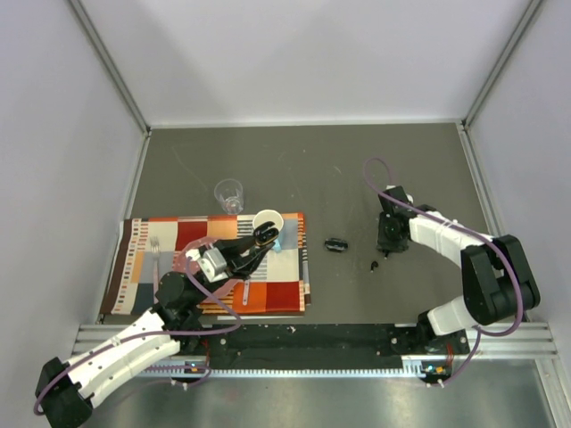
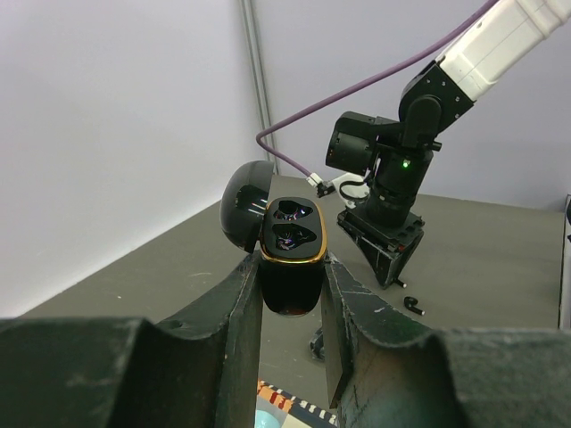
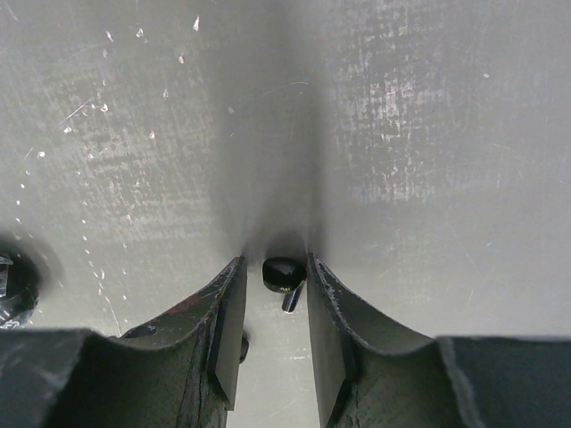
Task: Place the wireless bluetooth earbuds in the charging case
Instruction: Pick up the earbud from the center of the board, then place the earbud in the charging case, then pick up the earbud from the center of the board.
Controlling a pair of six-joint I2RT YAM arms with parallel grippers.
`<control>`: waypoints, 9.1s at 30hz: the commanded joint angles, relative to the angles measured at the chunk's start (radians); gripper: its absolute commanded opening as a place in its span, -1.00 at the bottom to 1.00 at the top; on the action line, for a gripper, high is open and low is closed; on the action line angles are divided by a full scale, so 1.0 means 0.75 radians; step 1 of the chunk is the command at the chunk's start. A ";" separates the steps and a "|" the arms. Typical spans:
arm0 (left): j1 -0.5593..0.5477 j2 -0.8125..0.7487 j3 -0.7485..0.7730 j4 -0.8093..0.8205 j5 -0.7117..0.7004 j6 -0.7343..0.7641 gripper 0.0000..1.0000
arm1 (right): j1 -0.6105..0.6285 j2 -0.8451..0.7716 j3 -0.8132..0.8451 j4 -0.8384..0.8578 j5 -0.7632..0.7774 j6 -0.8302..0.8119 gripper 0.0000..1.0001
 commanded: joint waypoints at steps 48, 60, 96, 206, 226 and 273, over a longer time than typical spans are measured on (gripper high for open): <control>-0.002 0.138 0.061 0.196 0.065 -0.048 -1.00 | 0.458 -0.938 -0.081 0.420 0.220 0.077 -1.00; 0.000 0.208 0.096 0.202 0.085 -0.066 -1.00 | 1.148 -0.805 -0.020 1.109 0.630 -0.385 -1.00; -0.002 0.308 0.145 0.284 0.063 -0.122 -1.00 | 1.303 -0.515 0.060 1.367 0.376 -0.577 -1.00; -0.002 0.261 0.049 0.414 0.022 -0.144 -1.00 | 1.193 -0.758 0.142 0.817 0.443 -0.197 0.69; -0.002 0.198 0.043 0.402 0.038 -0.105 -1.00 | 0.429 -0.652 0.193 0.085 0.018 0.347 0.71; -0.002 -0.044 0.026 0.165 -0.101 -0.048 -1.00 | 0.252 -0.406 0.003 -0.273 0.202 0.828 0.40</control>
